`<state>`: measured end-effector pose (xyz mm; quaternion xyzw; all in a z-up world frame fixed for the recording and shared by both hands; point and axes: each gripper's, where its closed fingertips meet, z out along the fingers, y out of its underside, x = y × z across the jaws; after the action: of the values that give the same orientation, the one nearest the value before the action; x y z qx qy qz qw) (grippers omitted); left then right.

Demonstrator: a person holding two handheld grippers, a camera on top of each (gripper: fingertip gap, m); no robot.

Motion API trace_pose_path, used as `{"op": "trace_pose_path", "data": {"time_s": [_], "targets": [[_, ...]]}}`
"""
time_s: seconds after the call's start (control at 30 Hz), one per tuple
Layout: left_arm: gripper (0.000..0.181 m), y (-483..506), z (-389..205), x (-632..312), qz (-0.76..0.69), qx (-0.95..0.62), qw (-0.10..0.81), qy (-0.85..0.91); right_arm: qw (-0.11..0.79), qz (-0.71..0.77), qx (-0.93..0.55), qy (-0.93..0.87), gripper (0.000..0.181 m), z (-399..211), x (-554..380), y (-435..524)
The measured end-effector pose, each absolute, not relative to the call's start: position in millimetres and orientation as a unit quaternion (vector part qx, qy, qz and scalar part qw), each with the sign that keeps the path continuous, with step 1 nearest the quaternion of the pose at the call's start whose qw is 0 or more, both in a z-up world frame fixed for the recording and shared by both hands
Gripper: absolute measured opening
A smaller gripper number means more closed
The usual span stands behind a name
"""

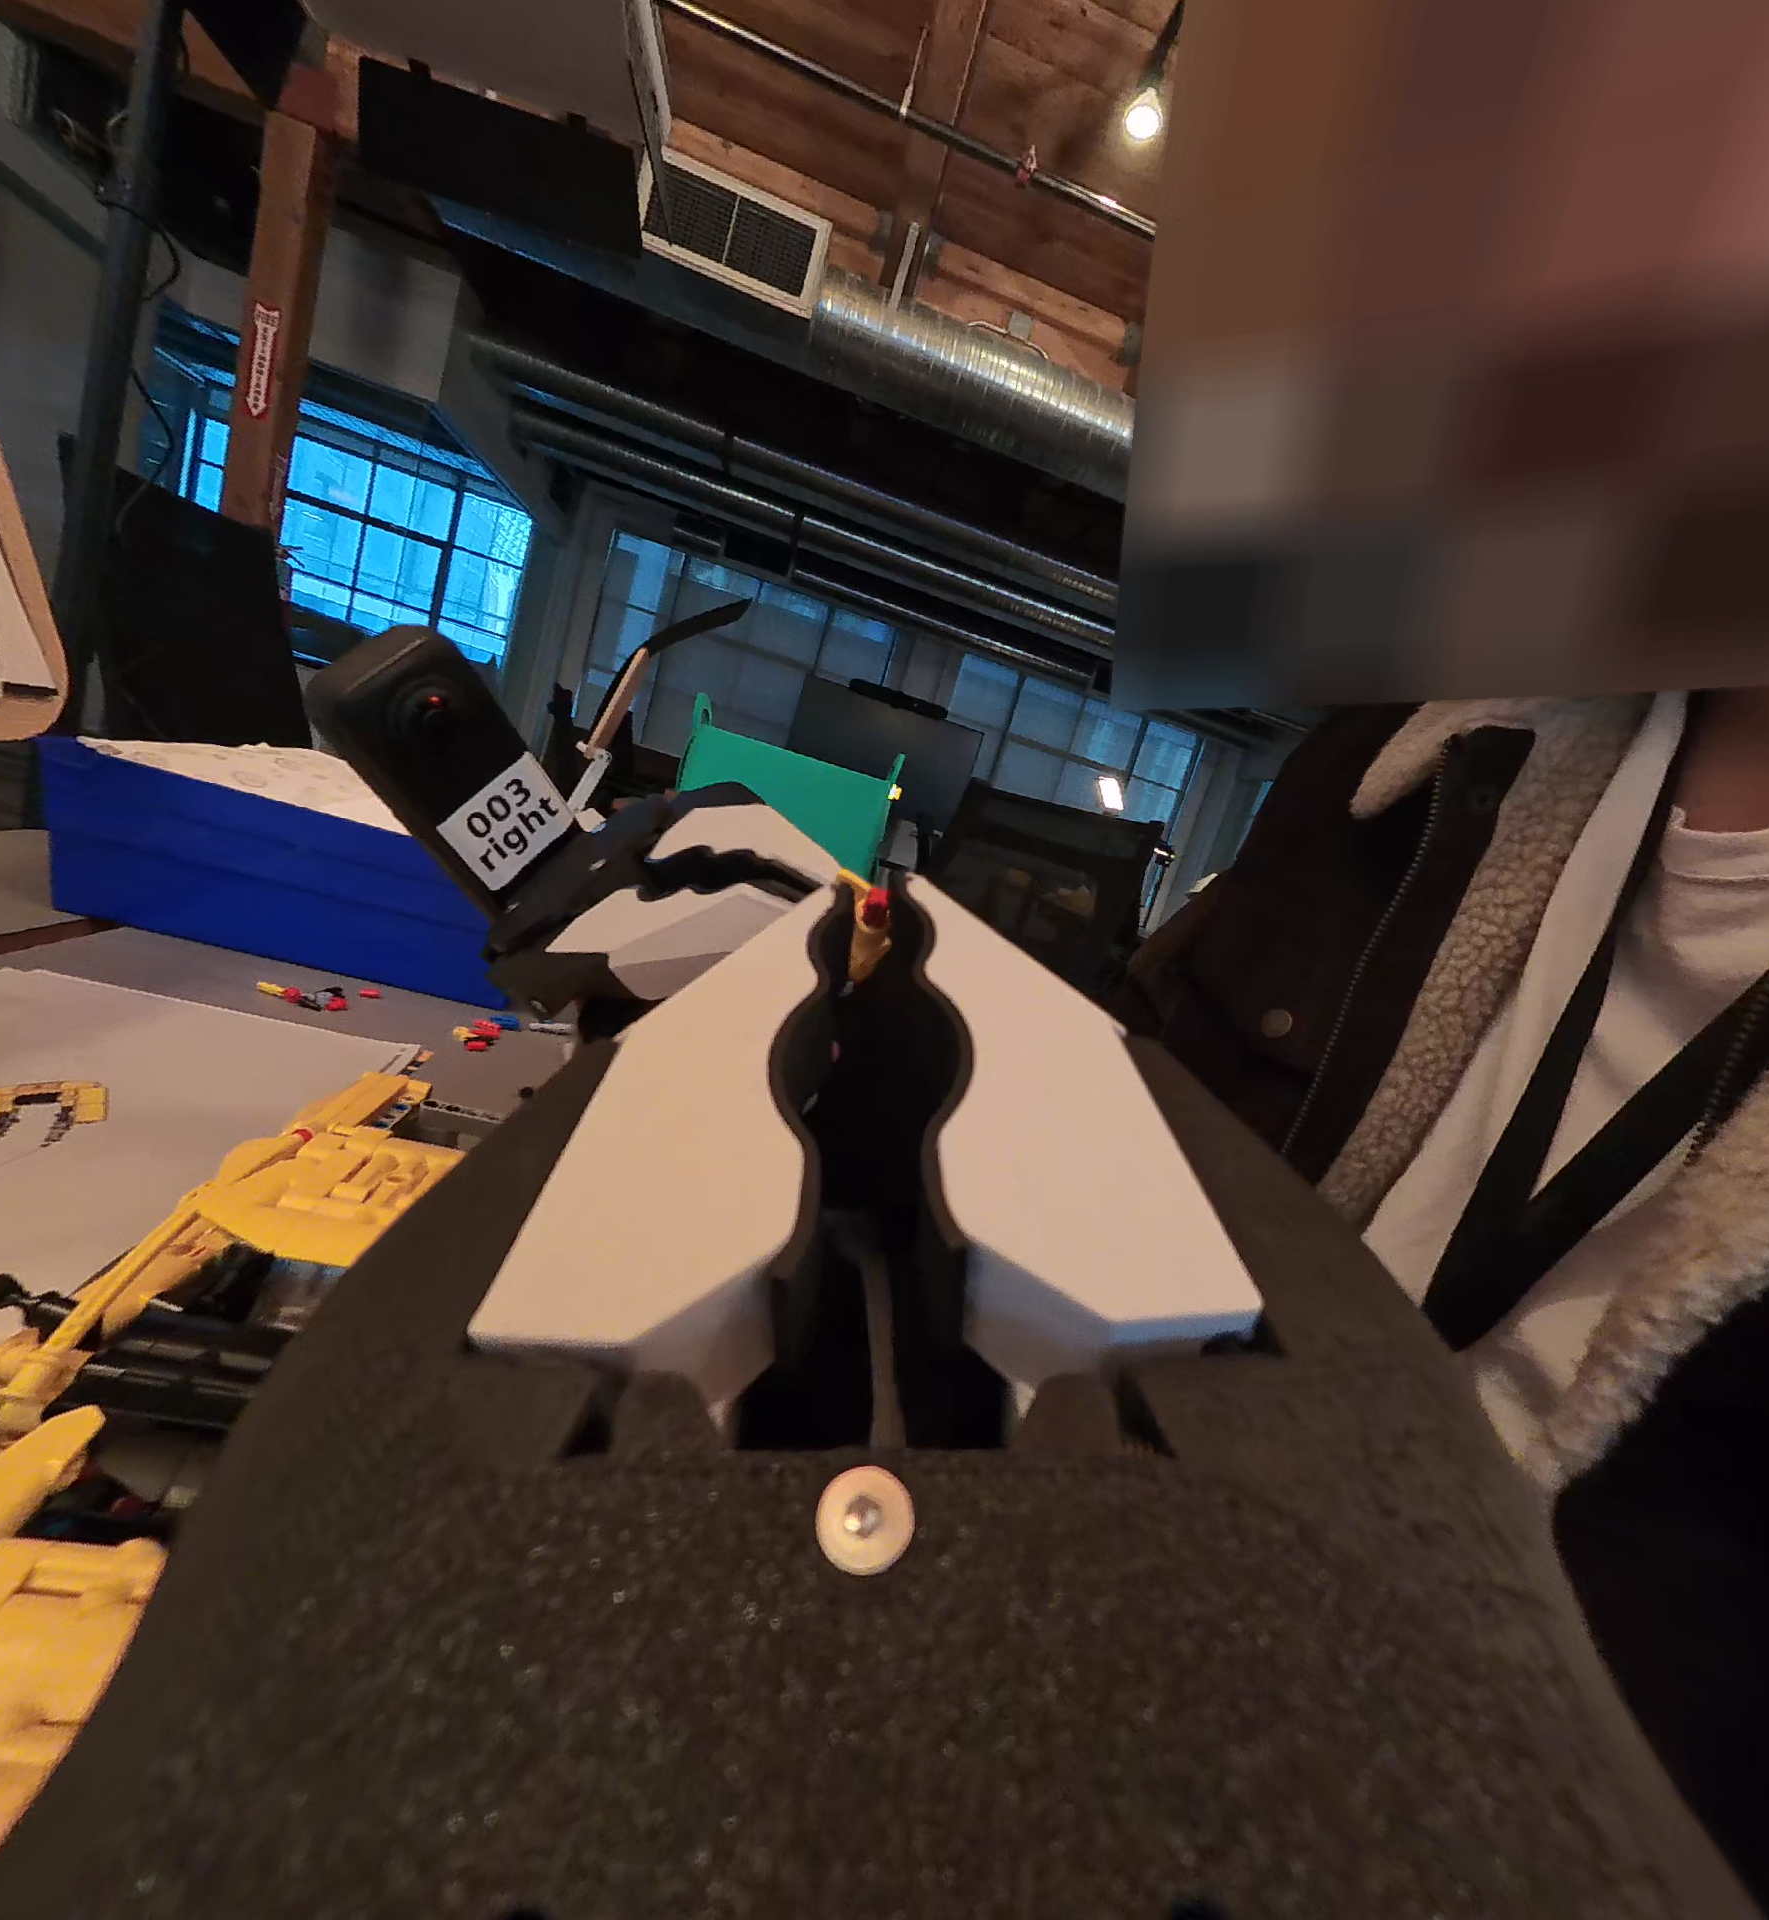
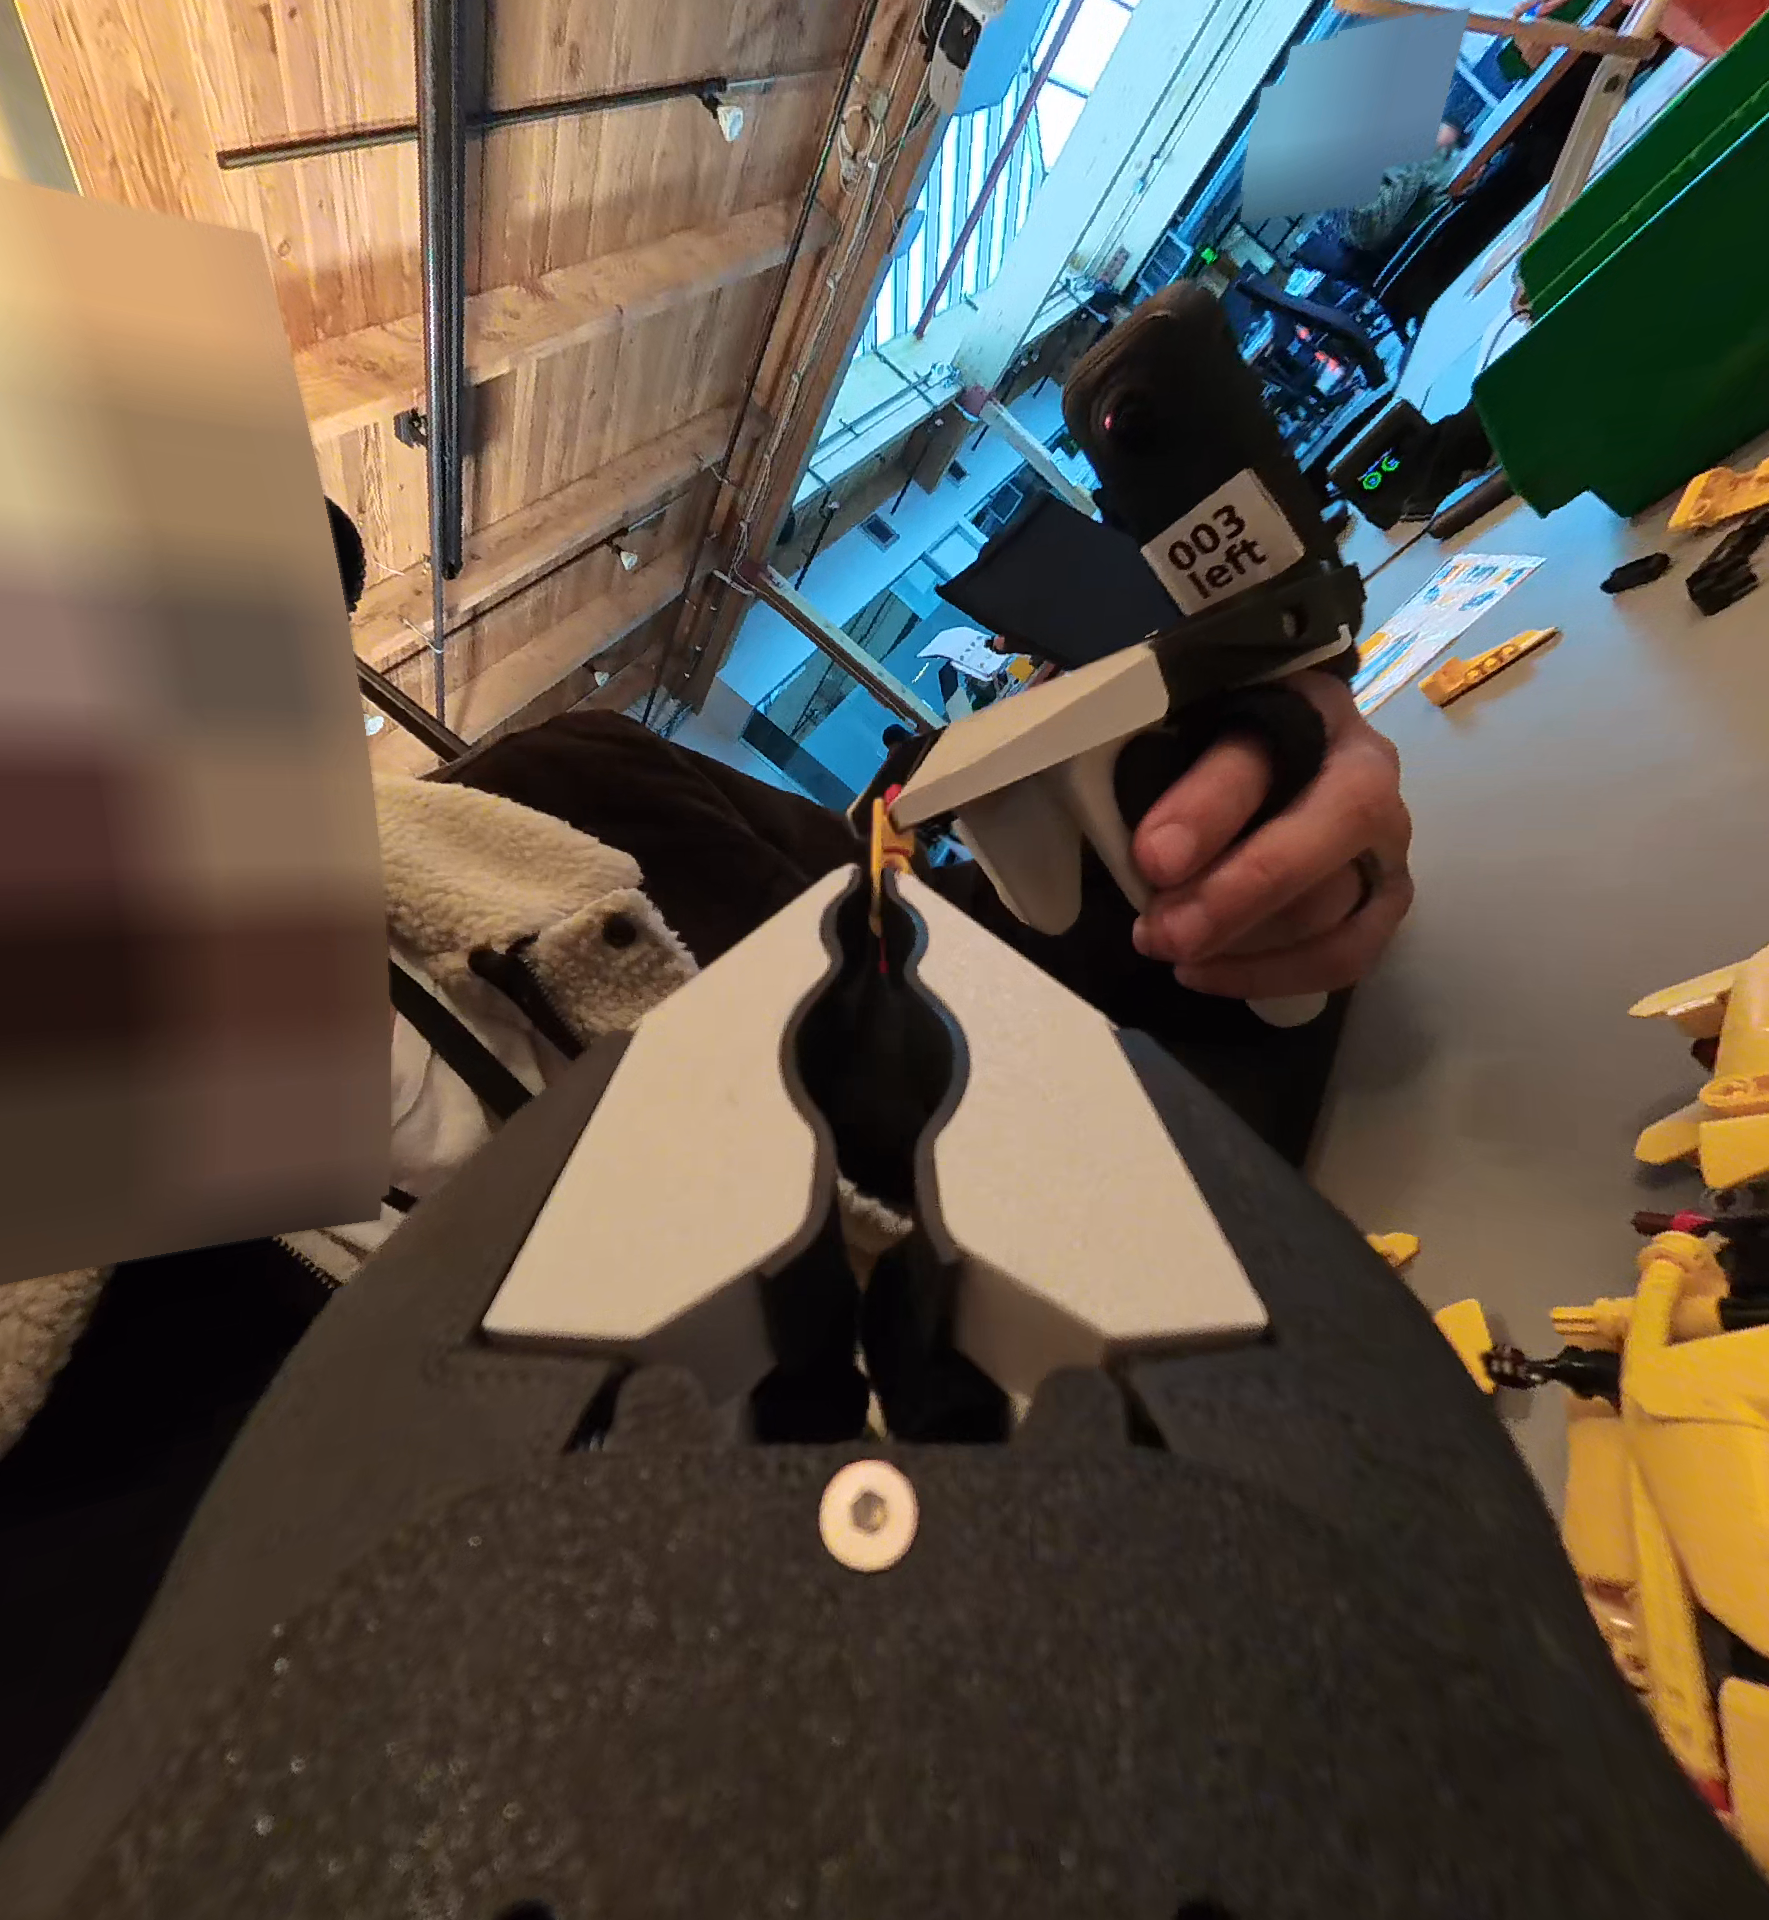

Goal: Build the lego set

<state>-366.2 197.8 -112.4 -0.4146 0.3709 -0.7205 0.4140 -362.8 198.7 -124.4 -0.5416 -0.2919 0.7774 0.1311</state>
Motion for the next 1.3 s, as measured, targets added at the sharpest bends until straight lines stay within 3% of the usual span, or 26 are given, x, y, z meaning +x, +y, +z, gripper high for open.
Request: {"op": "trace_pose_path", "data": {"time_s": [0.6, 1.3], "targets": [[0.004, 212, -96, -379, -0.717, -0.396, 0.472, 0.327, 0.202, 0.796, -0.515, -0.247, 0.010, -116, -365, 218], [0.004, 210, -95, -379, -0.714, -0.387, 0.480, 0.330, 0.156, 0.816, -0.497, -0.249, 0.000, -111, -371, 203]]}}
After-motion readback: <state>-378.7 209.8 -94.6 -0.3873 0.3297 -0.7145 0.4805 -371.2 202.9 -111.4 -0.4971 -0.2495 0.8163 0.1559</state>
